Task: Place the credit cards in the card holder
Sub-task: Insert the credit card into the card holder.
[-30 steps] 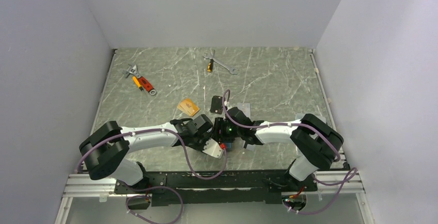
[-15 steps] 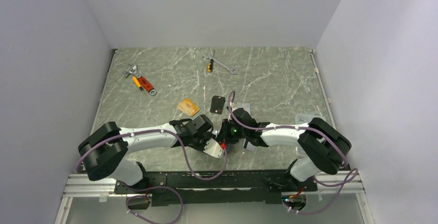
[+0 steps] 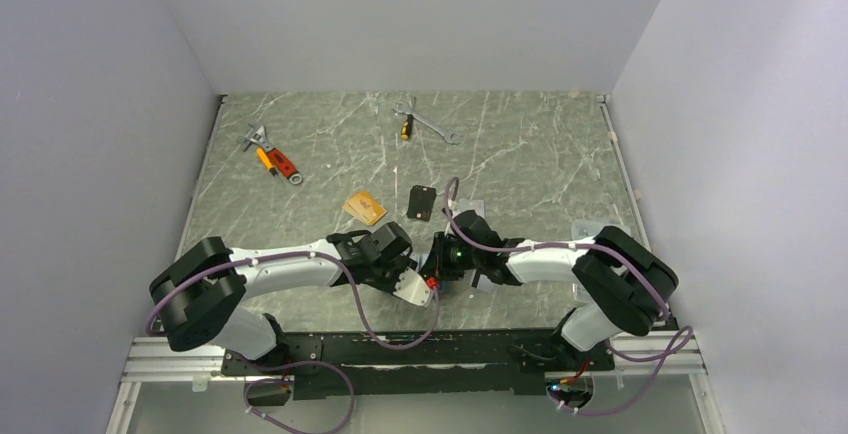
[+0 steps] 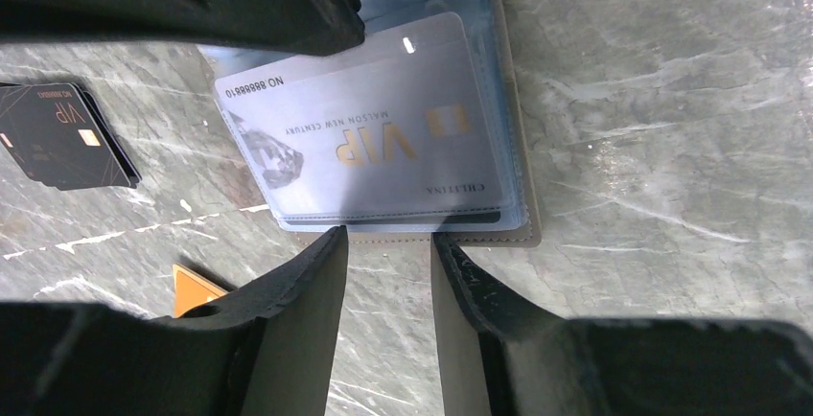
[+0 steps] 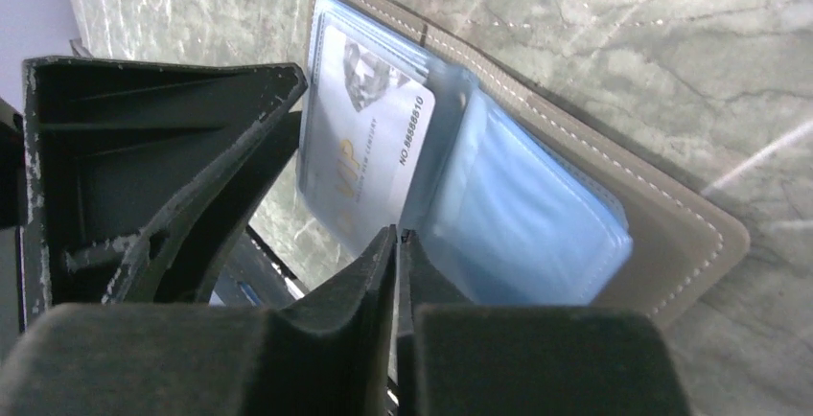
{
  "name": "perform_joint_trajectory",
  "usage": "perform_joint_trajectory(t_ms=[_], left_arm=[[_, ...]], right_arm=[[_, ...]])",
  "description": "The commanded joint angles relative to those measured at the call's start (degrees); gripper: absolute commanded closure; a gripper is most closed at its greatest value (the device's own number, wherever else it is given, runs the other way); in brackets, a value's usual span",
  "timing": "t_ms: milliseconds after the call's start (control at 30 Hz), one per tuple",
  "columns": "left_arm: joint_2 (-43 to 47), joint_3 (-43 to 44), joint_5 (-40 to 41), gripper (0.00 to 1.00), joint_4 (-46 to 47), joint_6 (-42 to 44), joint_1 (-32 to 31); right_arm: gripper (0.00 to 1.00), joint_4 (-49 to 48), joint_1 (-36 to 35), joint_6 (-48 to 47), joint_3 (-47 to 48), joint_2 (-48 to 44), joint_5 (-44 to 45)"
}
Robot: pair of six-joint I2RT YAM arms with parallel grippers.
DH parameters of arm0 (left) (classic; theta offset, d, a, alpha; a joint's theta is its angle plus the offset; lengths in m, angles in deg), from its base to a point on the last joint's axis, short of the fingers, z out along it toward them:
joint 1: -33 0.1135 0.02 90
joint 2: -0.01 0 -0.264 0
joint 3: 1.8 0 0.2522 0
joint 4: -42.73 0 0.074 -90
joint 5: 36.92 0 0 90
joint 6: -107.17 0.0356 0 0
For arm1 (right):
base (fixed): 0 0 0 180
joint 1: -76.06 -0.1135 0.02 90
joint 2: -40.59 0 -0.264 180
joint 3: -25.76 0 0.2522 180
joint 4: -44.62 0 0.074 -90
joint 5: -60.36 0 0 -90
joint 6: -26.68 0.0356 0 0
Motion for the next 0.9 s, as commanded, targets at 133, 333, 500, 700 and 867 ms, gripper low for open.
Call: perform_joint_trajectory(t_ms=[133,333,500,700,867], left_arm=[[1.9,-0.81,-0.97,0.57,1.68,0.37,-0.32],[1.82,-0.67,-1.21,0.58,1.57,0.25,-0.31],[1.76,-0.69,-1.23,0.57,1.94,0.17,-0.31],[1.23,-0.15,-1.56,0.57,2.13,-0.02,-0.33],[0.98,0.3,-1.66,0.57,2.31,-0.16,-0.32]], right_arm=[[1.0,-0.73,0.17,0.43,-0.1,-1.89,2.21],[1.0,-2.35,0.16,0.72,1.1,0.65,2.01],[1.0,-3.8,-1.42,1.0,2.91,2.65,2.14],[1.0,-3.89,-3.0,1.29,4.0,2.86,2.85],[1.0,-1.42,-3.16,0.36,5.38,3.51,2.06]])
